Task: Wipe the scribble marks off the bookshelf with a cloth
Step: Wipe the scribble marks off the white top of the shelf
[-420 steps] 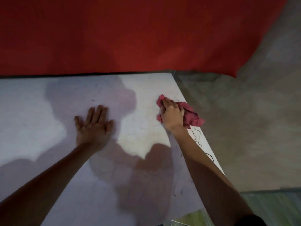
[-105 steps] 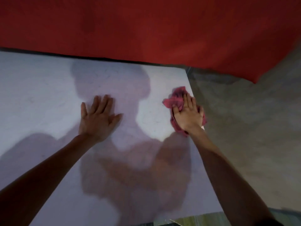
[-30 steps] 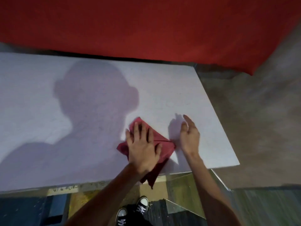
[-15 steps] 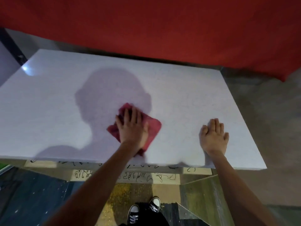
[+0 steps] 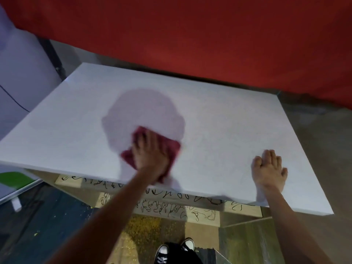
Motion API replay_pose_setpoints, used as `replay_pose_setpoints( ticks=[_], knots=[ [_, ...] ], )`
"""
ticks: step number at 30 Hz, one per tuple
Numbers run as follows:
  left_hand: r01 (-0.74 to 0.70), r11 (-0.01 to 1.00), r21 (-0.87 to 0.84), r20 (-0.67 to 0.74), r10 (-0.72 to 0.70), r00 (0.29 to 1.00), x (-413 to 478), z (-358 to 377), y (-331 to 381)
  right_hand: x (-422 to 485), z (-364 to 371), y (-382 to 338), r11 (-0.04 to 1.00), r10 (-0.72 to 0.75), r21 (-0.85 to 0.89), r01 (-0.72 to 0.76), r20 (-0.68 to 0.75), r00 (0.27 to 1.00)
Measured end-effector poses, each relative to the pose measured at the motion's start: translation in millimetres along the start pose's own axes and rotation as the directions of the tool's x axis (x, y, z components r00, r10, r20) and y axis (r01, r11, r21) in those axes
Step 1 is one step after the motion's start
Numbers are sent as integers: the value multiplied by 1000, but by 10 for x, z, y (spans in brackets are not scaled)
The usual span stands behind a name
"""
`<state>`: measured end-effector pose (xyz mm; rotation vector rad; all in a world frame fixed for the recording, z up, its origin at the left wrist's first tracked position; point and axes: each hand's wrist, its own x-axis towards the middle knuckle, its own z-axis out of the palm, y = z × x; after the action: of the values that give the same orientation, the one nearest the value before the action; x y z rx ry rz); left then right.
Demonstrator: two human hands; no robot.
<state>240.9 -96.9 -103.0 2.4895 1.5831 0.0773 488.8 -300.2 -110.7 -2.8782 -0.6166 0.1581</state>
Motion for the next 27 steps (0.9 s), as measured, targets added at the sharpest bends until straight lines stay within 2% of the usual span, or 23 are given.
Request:
replay_pose_setpoints(
  ticks=[1,3,5,6,8,10,11,14,17,19,21,23,24,26,27],
  knots=[
    [-121,993,-3,2,121,993,-202,87,281,-13,-3,1,1000,1,8,-1,-5,1000],
    [-375,926,34,133,367,921,-602,159,735,-20,-17,38,1000,-11,14,12,-9,1000],
    [-489,871,48,240,465,852,-695,96,789,-16,-18,57,999,-45,-4,45,-9,999],
    [-499,865,51,235,475,848,-623,51,698,-13,-26,82,999,-50,-8,50,-14,999],
    [-407,912,52,155,395,905,-380,11,324,4,-16,112,998,-58,-14,57,-24,998],
    [-182,982,56,67,178,982,-23,-132,-287,15,3,112,998,-66,-14,65,-25,998],
    [-51,997,63,45,48,998,134,-221,-633,25,9,101,997,-71,-19,71,-30,997],
    [220,973,71,51,-224,973,349,-389,-1313,19,22,83,999,-49,-18,48,-66,997],
    [290,953,92,23,-293,956,334,-297,-1018,-5,-34,-120,998,54,32,-52,-71,996],
    [176,982,65,27,-178,984,177,-169,-512,-48,-72,-550,990,75,125,-69,-48,996],
    [-18,999,42,69,15,997,-71,-59,-121,-136,-35,-1123,972,-162,166,166,-38,986],
    [-153,988,21,150,148,978,-197,-51,-81,-229,61,-1739,881,-462,155,447,72,884],
    [-185,983,5,154,182,971,-182,-76,-185,-253,120,-1996,832,-552,152,534,138,822],
    [-136,990,-21,39,137,990,-49,-152,-585,-277,238,-2356,769,-637,134,625,234,734],
    [-48,999,-22,-29,47,998,91,-198,-890,-281,309,-2474,751,-654,121,649,268,708]
  ],
)
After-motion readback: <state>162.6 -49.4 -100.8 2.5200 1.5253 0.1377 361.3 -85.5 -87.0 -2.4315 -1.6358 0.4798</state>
